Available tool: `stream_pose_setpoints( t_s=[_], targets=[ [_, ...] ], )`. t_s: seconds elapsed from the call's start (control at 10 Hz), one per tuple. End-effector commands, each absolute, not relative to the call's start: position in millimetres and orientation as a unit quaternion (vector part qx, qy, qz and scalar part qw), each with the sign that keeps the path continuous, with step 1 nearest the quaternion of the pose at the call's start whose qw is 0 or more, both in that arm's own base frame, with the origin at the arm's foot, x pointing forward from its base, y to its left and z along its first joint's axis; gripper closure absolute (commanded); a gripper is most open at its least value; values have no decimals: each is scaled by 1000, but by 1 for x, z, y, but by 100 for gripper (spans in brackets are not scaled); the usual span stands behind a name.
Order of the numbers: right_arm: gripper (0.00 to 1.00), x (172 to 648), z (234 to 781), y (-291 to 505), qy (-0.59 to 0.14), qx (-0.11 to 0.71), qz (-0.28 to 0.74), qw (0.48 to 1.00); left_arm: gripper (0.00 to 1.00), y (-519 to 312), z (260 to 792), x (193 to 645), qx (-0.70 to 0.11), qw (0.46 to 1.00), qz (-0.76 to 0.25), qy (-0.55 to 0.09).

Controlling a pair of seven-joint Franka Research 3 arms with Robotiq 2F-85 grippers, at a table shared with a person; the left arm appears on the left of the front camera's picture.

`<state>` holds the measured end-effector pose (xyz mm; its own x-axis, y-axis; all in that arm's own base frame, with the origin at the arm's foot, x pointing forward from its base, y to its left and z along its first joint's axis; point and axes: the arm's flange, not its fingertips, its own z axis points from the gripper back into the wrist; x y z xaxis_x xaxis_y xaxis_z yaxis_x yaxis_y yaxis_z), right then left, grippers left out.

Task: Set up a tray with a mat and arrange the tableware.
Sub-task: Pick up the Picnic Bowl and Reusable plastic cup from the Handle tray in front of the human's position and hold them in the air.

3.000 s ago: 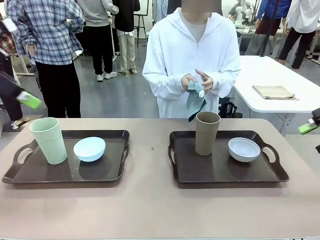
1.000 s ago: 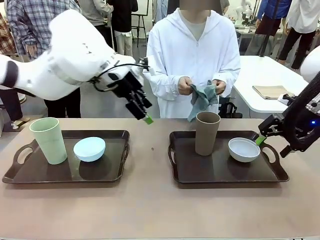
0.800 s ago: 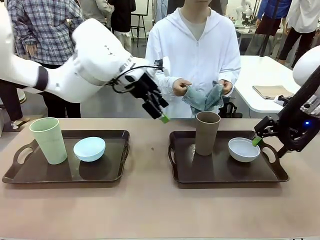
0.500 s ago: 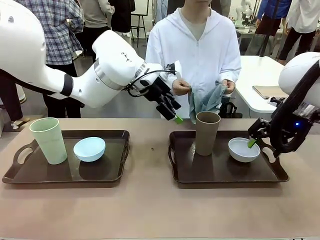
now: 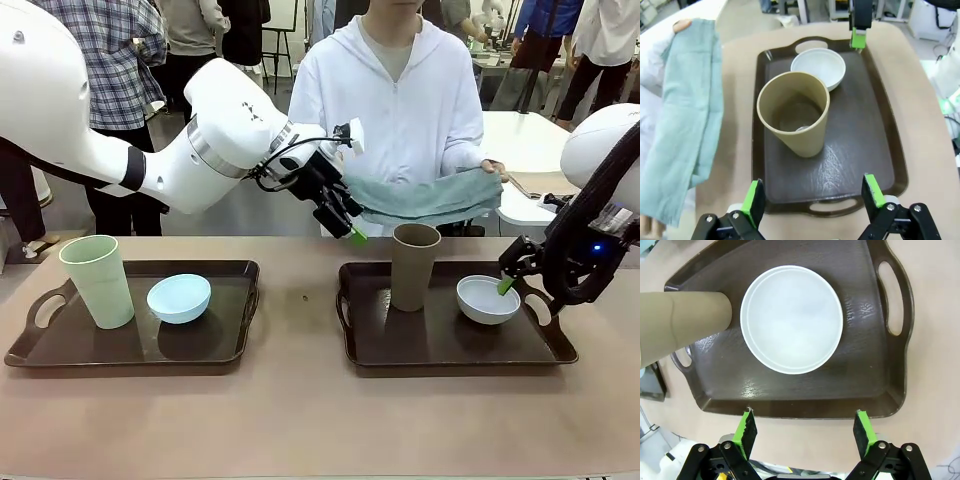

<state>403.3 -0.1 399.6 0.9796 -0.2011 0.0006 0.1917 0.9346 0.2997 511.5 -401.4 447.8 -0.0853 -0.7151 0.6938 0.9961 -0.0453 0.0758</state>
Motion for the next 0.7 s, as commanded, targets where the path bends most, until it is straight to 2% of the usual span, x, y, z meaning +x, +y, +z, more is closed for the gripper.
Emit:
stream_pose_setpoints(
  t_s=[0.0, 0.3, 0.6],
  targets=[
    [0, 421, 391, 1, -38, 127, -141, 981, 0, -396, 435, 516, -270, 606, -691, -288],
    [0, 431, 385, 12, -81, 77, -176, 978, 0, -404, 403, 527, -295, 555, -718, -300],
    [0, 445, 378, 28, -68, 63, -168, 981, 0, -413, 354, 540, -336, 521, -710, -333]
  ],
)
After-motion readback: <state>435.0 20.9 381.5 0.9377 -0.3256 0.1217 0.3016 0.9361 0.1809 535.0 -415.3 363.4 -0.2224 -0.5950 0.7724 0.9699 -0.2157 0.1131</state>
